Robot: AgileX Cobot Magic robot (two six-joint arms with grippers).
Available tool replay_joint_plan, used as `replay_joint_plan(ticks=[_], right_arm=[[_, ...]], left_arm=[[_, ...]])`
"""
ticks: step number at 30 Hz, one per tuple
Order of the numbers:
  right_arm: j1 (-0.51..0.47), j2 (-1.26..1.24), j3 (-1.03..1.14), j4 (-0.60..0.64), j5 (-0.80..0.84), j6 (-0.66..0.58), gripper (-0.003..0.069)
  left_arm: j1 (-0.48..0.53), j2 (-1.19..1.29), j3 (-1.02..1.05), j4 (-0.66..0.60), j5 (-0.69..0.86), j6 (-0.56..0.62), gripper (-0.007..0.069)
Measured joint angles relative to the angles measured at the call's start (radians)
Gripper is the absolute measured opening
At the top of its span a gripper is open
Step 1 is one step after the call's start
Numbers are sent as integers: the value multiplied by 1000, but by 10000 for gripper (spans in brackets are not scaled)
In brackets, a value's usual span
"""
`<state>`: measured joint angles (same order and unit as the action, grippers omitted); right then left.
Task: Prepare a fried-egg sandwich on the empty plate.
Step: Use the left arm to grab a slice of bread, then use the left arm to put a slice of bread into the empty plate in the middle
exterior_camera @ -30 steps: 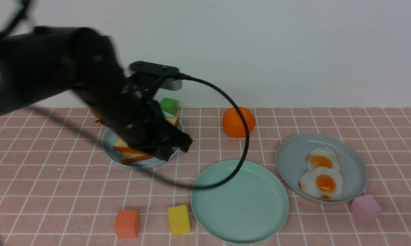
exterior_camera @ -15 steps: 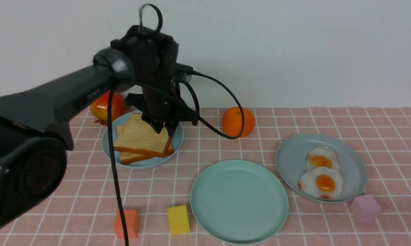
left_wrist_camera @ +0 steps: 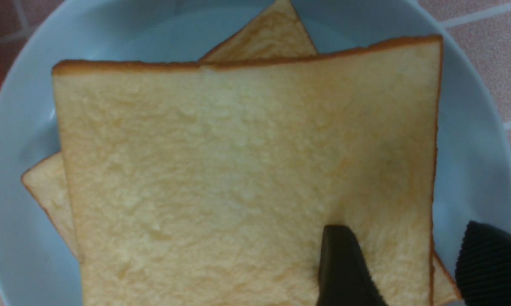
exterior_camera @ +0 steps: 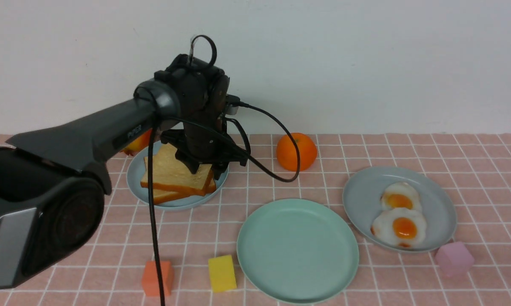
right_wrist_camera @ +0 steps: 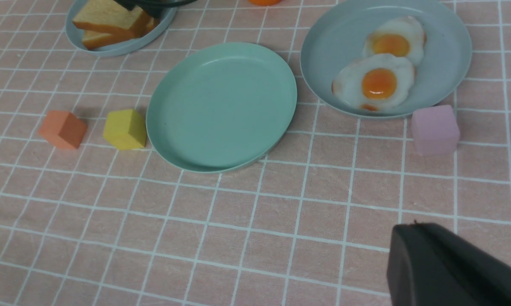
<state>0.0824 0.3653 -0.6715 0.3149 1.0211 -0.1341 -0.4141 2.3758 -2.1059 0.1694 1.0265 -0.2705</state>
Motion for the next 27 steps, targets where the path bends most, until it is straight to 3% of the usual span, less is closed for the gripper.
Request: replay_joint_plan(ticks=[2,8,10,21,27], right_arm=[[0,0,0,6,0,0,20],[0,0,0,25,0,0,24],[0,0,0,29,0,0,25],[0,0,0,63,8,0,31],[0,0,0,65,8,0,32]], left_arm=[[0,1,-2,2,2,0,381],[0,1,-6,4,10,-1,104],[0,1,-6,2,10,-1,44],[0,-92,5,-9,48,19,44],[0,-288,6,-92,130,111,44]])
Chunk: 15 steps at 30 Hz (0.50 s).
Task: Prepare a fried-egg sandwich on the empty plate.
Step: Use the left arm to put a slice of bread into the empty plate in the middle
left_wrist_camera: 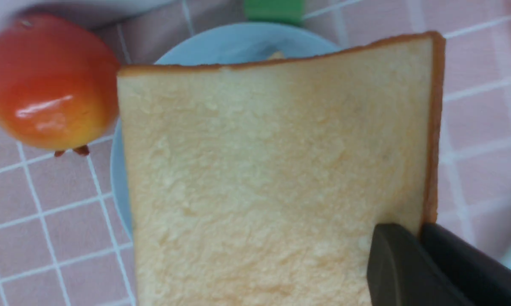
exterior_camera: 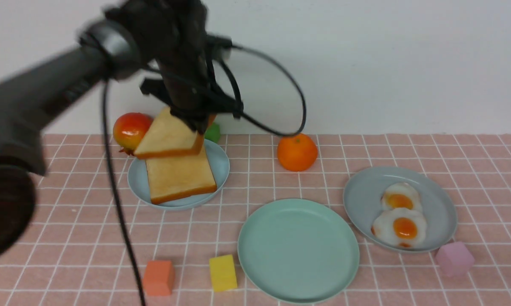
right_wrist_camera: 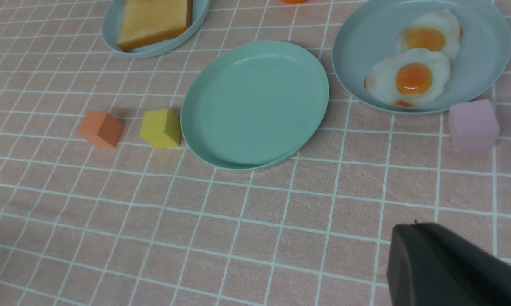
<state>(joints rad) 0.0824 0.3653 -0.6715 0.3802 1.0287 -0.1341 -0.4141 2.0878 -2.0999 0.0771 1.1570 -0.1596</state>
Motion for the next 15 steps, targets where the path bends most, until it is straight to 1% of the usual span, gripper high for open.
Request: replay_joint_plan(ticks=[1,2,4,6,7,8,9,12,15], right_arm=[[0,0,0,-2,0,0,32],[0,0,0,-2,0,0,32],[0,0,0,-15,6,0,32],[0,-1,0,-23,11,0,32],[0,-12,0,-41,22,0,32],[0,-20,0,-52,25,0,32],[0,-23,0,-56,26,1,32],[0,-48,0,-86,29,1,32],[0,-62,0,-98,32,1,32]], left_arm=[[-2,-27,11,-40,13,35,44],[-3,-38,11,-40,15,35,44],[-40,-105,88,-114,25,154,44],[-67,-128,125,-130,24,201,44],[-138,-163,206,-151,20,285,44],[-178,-175,266,-158,7,328,44],[-194,-178,276,-158,4,334,44],[-314,-174,426,-162,-96,400,44],[-387,-148,504,-121,-189,422,44]])
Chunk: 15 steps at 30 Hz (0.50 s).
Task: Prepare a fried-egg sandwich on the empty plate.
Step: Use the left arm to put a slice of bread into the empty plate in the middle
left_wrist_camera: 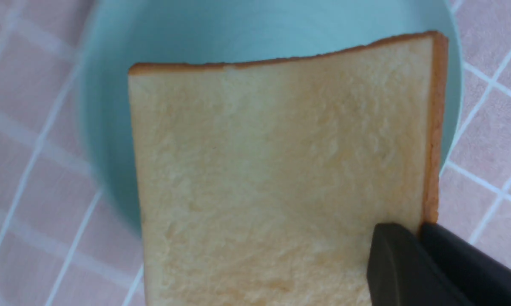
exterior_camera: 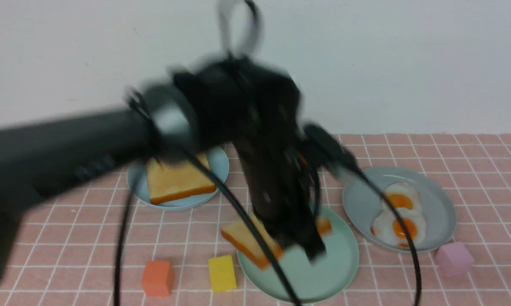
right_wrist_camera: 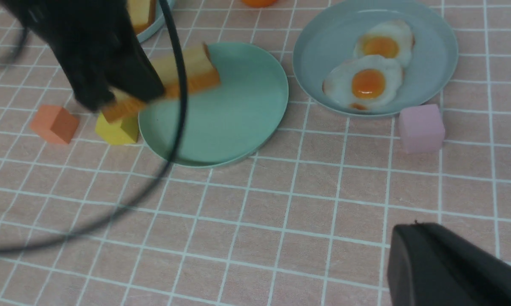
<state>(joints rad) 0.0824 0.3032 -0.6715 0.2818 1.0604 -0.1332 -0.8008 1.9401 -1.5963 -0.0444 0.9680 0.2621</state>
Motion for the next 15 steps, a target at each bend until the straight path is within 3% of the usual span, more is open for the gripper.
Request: replay_joint_plan(ticks=[15], right_arm=[[0,-7,0,6,21,22,32]], left_arm=[[-42,83,12,63,-174,86,44]])
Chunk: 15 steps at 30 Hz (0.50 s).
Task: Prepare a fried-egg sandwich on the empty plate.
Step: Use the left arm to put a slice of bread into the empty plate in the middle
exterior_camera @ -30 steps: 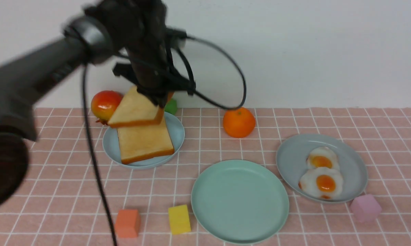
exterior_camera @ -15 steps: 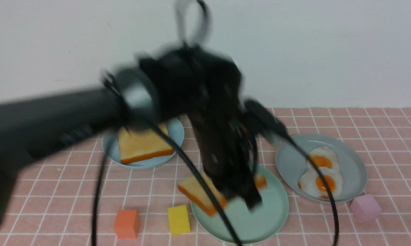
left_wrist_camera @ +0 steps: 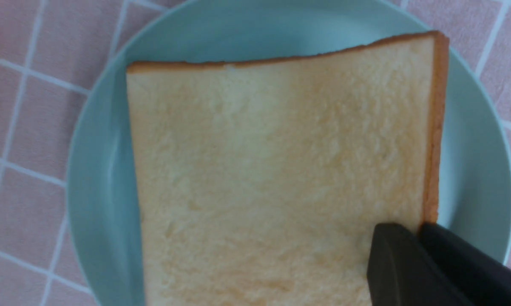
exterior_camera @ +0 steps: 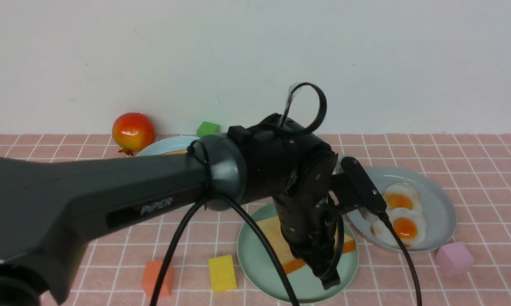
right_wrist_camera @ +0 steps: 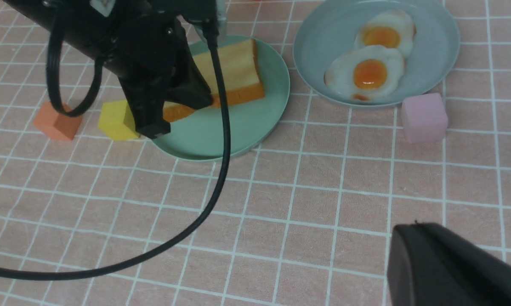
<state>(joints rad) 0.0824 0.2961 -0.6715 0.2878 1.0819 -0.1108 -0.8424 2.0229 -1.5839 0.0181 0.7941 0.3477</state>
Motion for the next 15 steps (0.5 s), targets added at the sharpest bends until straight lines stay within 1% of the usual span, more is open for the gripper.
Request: replay_joint_plan(ticks=[9,10,12,13,14,15], right_arm=[[0,0,0,18,1,0,32],[0,0,0,18,1,0,32],[0,0,0,19,1,0,32],[0,0,0,19,1,0,32],[0,0,0,19,1,0,32],[0,0,0,19,1,1,32]], left_arm=[[0,34,1,20,16,1,52],[0,34,1,21,16,1,70],[0,34,1,23,16,1,129],[0,34,1,23,16,1,137],[0,34,1,24,17,1,196],[0,34,1,24,17,1,233]])
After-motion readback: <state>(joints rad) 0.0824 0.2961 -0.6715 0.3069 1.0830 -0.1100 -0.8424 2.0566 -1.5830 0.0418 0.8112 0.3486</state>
